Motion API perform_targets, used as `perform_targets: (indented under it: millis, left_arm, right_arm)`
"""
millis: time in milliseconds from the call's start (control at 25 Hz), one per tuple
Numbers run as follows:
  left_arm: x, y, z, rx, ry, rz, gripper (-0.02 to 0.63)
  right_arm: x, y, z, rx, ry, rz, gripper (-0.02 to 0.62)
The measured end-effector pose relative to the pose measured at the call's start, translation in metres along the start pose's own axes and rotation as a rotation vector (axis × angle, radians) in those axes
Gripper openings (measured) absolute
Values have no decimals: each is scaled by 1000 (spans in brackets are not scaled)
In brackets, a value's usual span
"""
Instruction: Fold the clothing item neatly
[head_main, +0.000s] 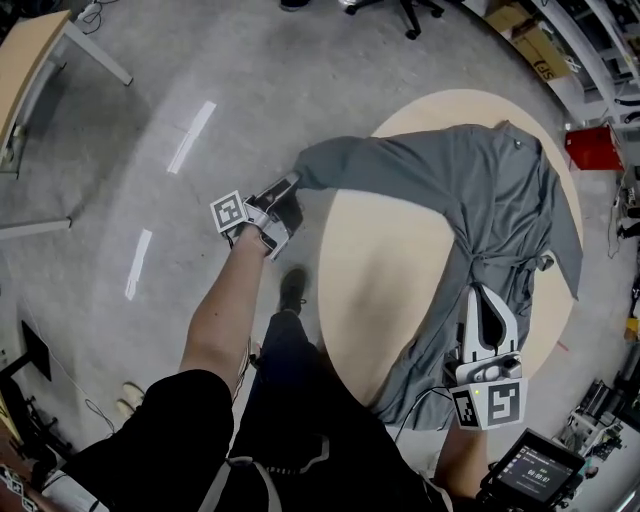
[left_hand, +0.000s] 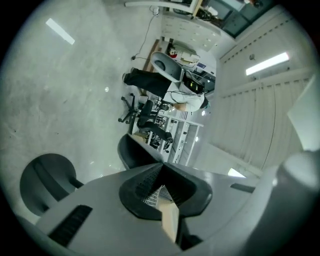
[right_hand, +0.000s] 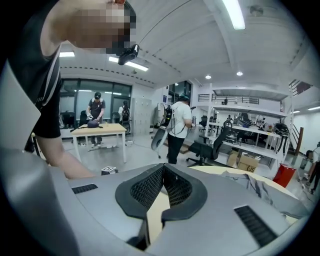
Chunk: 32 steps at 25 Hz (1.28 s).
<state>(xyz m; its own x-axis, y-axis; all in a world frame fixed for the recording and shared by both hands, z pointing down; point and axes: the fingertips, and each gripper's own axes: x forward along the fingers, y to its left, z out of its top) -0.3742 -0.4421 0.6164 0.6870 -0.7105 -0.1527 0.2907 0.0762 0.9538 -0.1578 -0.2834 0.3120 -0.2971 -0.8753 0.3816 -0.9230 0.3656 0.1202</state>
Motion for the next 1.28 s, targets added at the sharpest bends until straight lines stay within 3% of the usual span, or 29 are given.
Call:
perform_targets:
  millis: [280,440,680,840,1000,1120,1200,1280]
  left_arm:
    - [15,-85,15,210,19,-21,8]
    - [42,-140,7,360,73,-32,8]
    - [67,-204,-62,571,137,34,8]
    - [100,-253,-107,796,133,101,8]
    - [154,-292,-140,898,146,45,8]
    - [226,-298,-206,983,303,25,8]
    - [303,-280,-292,1053,470,-3,8]
    - [383,-232,-383,1090,610,27,8]
  right_arm:
    - [-47,-28,16,21,-70,-41,6]
    - [-95,-68,15,91,-114,-123,6]
    - [-203,-139,-14,122,-162,-149,6]
    - [-268,-205,-49,142,-160,-160,6]
    - [-298,-238,-77,164,-130,-188,6]
    - [-319,-260,-106,226,-113,-239,6]
    - [-335,-299,-128,271,-125,-251,6]
    - [-345,-354,-154,308,-133,-217,6]
